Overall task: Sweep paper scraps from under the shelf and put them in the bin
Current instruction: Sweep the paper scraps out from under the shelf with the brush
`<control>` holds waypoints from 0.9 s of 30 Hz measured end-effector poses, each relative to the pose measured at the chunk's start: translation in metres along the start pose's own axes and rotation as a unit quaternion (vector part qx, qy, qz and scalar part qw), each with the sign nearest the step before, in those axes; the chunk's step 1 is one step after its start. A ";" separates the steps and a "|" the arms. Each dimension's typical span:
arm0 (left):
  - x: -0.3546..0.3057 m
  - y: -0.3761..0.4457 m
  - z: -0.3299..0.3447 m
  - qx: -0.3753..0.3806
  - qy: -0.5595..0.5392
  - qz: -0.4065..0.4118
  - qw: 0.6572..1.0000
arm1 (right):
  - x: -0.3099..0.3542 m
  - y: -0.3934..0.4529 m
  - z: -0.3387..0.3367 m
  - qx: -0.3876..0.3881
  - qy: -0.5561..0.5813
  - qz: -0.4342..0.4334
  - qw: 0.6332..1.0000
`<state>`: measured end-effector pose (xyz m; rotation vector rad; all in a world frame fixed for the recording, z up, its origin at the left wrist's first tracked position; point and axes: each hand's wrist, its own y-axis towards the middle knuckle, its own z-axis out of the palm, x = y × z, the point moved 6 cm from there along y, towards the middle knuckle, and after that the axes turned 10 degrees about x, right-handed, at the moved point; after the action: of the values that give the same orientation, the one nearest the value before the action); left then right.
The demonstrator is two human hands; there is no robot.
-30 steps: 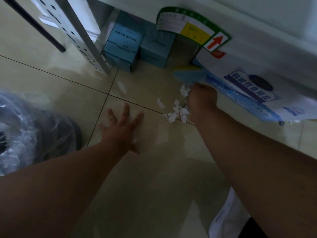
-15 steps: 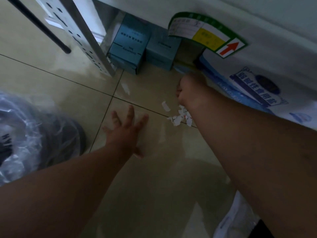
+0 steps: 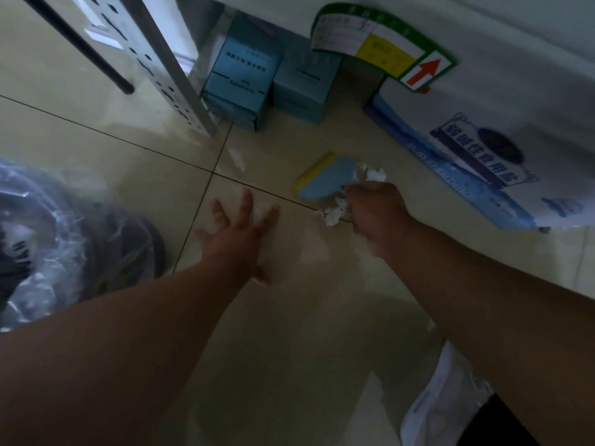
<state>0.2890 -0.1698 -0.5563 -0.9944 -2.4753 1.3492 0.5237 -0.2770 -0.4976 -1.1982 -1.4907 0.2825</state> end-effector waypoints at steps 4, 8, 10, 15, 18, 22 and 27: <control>-0.002 -0.001 -0.002 0.005 0.006 -0.001 1.000 | 0.010 0.018 0.024 0.096 -0.041 -0.023 0.994; -0.001 -0.001 -0.002 0.006 0.004 0.002 1.000 | 0.006 0.027 0.003 0.109 -0.123 -0.038 0.986; -0.001 -0.001 -0.001 0.005 0.007 0.001 1.000 | 0.003 0.027 -0.026 0.089 -0.163 -0.063 0.981; -0.001 0.000 -0.002 0.009 0.008 0.003 1.000 | -0.022 0.026 -0.087 0.071 -0.273 -0.043 0.958; -0.001 0.000 -0.003 0.014 0.013 -0.004 1.000 | -0.033 0.023 -0.100 0.091 -0.226 -0.022 0.970; -0.002 0.001 -0.002 0.012 0.017 -0.004 1.000 | -0.022 0.012 -0.066 0.156 -0.200 -0.067 0.965; 0.000 0.003 0.000 0.007 0.020 0.000 1.000 | -0.003 0.008 -0.011 0.194 -0.244 -0.135 0.940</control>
<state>0.2905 -0.1689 -0.5589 -1.0073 -2.4344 1.3317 0.5368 -0.2808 -0.5015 -0.6169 -1.8946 0.6875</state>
